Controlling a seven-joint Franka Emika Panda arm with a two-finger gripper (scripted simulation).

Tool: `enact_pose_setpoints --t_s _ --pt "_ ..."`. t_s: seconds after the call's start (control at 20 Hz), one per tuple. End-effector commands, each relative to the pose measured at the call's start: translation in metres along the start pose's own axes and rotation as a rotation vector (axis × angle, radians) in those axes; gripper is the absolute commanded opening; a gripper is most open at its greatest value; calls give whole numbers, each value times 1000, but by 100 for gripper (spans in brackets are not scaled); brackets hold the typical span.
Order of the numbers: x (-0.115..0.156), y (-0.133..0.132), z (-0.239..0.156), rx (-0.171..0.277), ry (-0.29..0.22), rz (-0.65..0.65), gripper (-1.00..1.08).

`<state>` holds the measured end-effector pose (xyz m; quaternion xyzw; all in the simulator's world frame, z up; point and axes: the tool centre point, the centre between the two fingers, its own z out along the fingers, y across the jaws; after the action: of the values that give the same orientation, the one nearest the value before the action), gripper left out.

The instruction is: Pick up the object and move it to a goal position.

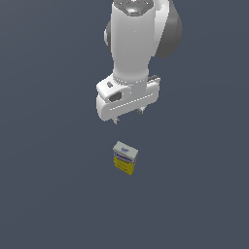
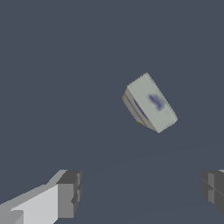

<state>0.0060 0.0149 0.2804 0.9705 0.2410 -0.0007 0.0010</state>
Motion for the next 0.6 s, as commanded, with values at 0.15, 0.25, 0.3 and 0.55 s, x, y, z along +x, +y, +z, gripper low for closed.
enact_pose_setpoints --t_s 0.15,0.25,0.3,0.55 --pt "17 12 16 -2 -1 -142 100" --pt "22 16 22 -2 -1 -193 100" --pt "25 18 25 -2 -1 -219 100" --pt "38 28 42 -2 -1 -346 100"
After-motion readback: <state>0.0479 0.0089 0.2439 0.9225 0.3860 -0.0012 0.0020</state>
